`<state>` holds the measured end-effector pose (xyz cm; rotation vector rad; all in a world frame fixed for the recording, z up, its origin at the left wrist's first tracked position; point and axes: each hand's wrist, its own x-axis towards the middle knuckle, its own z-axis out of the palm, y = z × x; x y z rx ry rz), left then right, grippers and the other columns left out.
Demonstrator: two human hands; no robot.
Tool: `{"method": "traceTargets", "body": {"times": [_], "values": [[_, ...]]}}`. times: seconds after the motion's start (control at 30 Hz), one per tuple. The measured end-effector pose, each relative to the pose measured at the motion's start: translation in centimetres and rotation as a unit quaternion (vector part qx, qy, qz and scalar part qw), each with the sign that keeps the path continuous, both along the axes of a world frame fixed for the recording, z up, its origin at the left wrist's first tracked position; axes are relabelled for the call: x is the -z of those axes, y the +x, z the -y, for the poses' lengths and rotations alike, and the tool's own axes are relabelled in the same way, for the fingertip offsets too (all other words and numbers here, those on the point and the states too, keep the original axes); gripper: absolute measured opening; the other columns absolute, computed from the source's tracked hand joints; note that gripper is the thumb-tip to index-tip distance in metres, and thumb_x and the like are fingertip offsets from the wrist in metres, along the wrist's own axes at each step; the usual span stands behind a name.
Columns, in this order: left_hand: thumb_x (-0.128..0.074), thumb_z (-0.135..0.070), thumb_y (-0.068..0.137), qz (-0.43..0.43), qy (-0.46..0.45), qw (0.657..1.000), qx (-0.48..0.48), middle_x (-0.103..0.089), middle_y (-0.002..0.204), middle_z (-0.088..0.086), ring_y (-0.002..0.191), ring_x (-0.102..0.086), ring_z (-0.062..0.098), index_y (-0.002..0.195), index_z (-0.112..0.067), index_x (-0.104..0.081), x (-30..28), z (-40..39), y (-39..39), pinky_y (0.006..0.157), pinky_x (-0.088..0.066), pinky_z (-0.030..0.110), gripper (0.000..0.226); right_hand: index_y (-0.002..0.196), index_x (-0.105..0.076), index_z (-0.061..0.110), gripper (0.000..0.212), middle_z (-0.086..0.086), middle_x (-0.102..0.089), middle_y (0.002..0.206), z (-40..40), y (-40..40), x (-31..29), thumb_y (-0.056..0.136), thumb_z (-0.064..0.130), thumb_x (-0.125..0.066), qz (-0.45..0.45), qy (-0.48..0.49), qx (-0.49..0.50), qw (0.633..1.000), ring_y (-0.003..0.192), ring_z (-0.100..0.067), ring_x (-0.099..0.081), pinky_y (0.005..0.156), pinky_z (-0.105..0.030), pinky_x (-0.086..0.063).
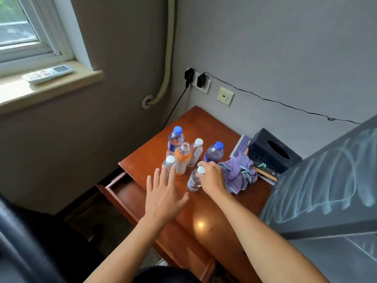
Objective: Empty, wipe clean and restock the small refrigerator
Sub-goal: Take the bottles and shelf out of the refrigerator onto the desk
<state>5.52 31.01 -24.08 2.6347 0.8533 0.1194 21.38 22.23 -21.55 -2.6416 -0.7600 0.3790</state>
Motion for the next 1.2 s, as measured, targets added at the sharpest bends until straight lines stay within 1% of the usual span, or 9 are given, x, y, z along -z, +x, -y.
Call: {"method": "traceTargets", "body": {"times": [0.1, 0.2, 0.3, 0.4, 0.53, 0.73, 0.9, 1.03, 1.2], "values": [[-0.024, -0.074, 0.082, 0.004, 0.001, 1.0, 0.001, -0.014, 0.17, 0.008, 0.157, -0.007, 0.032, 0.162, -0.023, -0.013, -0.1, -0.9, 0.2, 0.126, -0.008, 0.054, 0.096, 0.126, -0.066, 0.019, 0.033, -0.01, -0.059, 0.122, -0.6, 0.2, 0.0, 0.093, 0.015, -0.065, 0.003, -0.016, 0.005, 1.0, 0.11, -0.031, -0.058, 0.078, -0.032, -0.041], [-0.015, -0.077, 0.08, 0.003, -0.002, 1.0, 0.001, -0.013, 0.17, 0.008, 0.158, -0.006, 0.031, 0.162, -0.024, -0.01, -0.4, -1.5, 0.3, 0.126, -0.008, 0.053, 0.098, 0.128, -0.062, 0.025, 0.035, -0.006, -0.059, 0.126, -0.9, 0.5, -0.6, 0.093, 0.024, -0.061, 0.028, -0.104, -0.018, 0.994, 0.112, -0.032, -0.06, 0.076, -0.034, -0.043], [-0.012, -0.078, 0.079, 0.009, -0.011, 1.0, -0.005, -0.012, 0.171, 0.007, 0.158, -0.006, 0.031, 0.162, -0.024, -0.01, -0.6, -1.9, 0.3, 0.126, -0.008, 0.052, 0.099, 0.128, -0.06, 0.025, 0.042, -0.004, -0.059, 0.129, -1.9, 0.9, -1.6, 0.088, 0.033, -0.062, 0.088, -0.142, -0.032, 0.985, 0.119, -0.03, -0.055, 0.086, -0.039, -0.048], [-0.019, -0.076, 0.082, 0.018, -0.008, 1.0, -0.012, -0.015, 0.17, 0.008, 0.157, -0.009, 0.032, 0.162, -0.024, -0.013, -0.7, -2.3, 0.2, 0.126, -0.012, 0.053, 0.095, 0.139, -0.052, 0.028, 0.052, 0.0, -0.056, 0.136, -3.8, 1.2, -2.6, 0.09, 0.04, -0.063, 0.143, -0.097, -0.043, 0.984, 0.124, -0.027, -0.052, 0.094, -0.041, -0.047], [-0.033, -0.072, 0.087, 0.015, 0.002, 1.0, -0.008, -0.016, 0.17, 0.009, 0.157, -0.009, 0.034, 0.162, -0.023, -0.014, -0.8, -2.4, -0.2, 0.126, -0.013, 0.053, 0.092, 0.148, -0.042, 0.03, 0.059, -0.001, -0.052, 0.139, -6.7, 1.5, -3.2, 0.094, 0.041, -0.064, 0.137, -0.071, -0.103, 0.983, 0.123, -0.026, -0.053, 0.087, -0.04, -0.051], [-0.025, -0.071, 0.084, 0.013, 0.02, 1.0, -0.003, -0.023, 0.168, 0.012, 0.156, -0.015, 0.037, 0.16, -0.022, -0.025, -1.9, -2.7, -1.1, 0.125, -0.015, 0.057, 0.091, 0.127, -0.06, 0.019, 0.031, -0.006, -0.06, 0.115, -8.2, 1.8, -2.5, 0.1, 0.034, -0.058, 0.133, -0.077, -0.116, 0.981, 0.103, -0.031, -0.062, 0.072, -0.035, -0.045], [-0.041, -0.067, 0.086, 0.013, 0.05, 0.998, 0.024, -0.021, 0.168, 0.013, 0.156, -0.011, 0.037, 0.16, -0.021, -0.027, -2.7, -2.5, -1.1, 0.125, -0.011, 0.059, 0.088, 0.128, -0.065, 0.022, 0.031, -0.005, -0.063, 0.117, -6.7, 1.5, -4.8, 0.099, 0.031, -0.061, 0.147, -0.006, -0.084, 0.985, 0.104, -0.03, -0.063, 0.075, -0.036, -0.049], [-0.042, -0.07, 0.085, 0.037, 0.058, 0.996, 0.049, -0.021, 0.168, 0.013, 0.157, -0.01, 0.035, 0.16, -0.021, -0.026, -3.6, -1.9, -0.1, 0.125, -0.009, 0.059, 0.092, 0.125, -0.068, 0.023, 0.031, -0.004, -0.065, 0.115, -4.6, 0.7, -8.7, 0.095, 0.029, -0.065, 0.167, 0.07, -0.05, 0.982, 0.103, -0.029, -0.062, 0.081, -0.042, -0.053], [-0.051, -0.069, 0.085, 0.076, 0.069, 0.99, 0.096, -0.02, 0.169, 0.011, 0.157, -0.012, 0.032, 0.16, -0.02, -0.026, -5.0, -0.8, 1.8, 0.124, -0.011, 0.06, 0.093, 0.121, -0.071, 0.023, 0.029, 0.0, -0.067, 0.111, -0.5, -1.0, -13.7, 0.092, 0.025, -0.069, 0.219, 0.148, 0.007, 0.964, 0.098, -0.021, -0.063, 0.077, -0.034, -0.048]]}}
